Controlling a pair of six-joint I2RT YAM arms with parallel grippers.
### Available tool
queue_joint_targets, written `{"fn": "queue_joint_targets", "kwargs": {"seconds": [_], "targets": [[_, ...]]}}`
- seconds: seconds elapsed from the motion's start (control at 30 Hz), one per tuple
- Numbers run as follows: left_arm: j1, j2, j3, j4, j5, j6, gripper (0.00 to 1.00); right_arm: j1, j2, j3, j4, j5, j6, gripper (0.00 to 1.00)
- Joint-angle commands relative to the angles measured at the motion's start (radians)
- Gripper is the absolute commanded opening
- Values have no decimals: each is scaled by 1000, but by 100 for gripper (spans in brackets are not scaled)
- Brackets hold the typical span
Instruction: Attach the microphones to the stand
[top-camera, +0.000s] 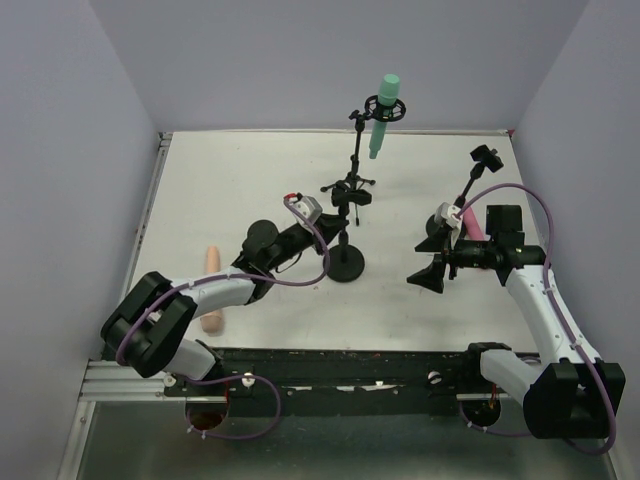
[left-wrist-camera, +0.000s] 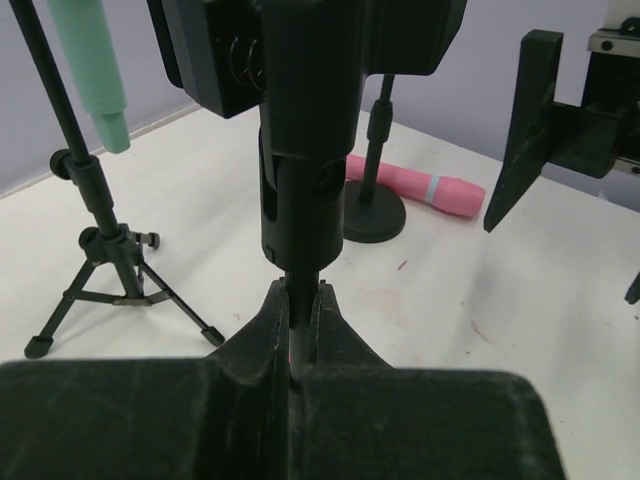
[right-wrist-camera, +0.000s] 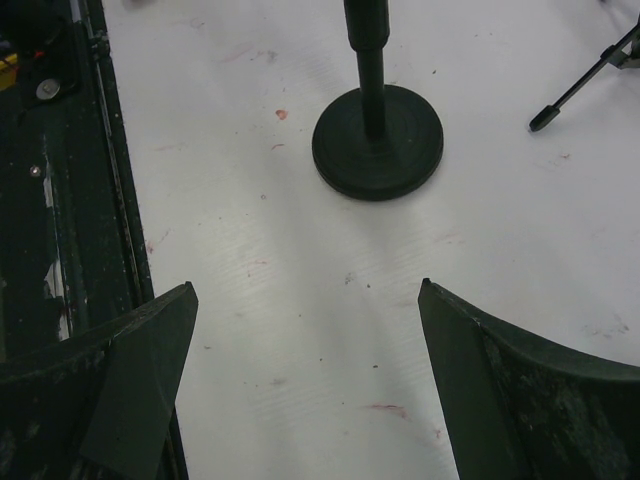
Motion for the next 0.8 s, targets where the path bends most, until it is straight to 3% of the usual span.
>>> {"fn": "queue_joint_targets", "kwargs": {"seconds": [0.0,0.13,0.33,0.53,0.63,0.77], "targets": [[-28,0,17,64,-117,75,0,4,-8,18,11,-16,-7,100],[-34,-6,19,21,-132,93,4,4,-5,20,12,-15,-8,100],[-34,-54,-7,-14,-168,72,39,4,-3,18,12,-13,-7,100],[-31,-208,-114,-15,-208,49,73,4,-6,18,11,-13,-8,100],[-16,-339,-122,-199,-237,-11,80,4,-2,17,12,-12,-7,100],[84,-517,31,-790,-303,-129,93,4,3,25,6,-4,-13,100]]}}
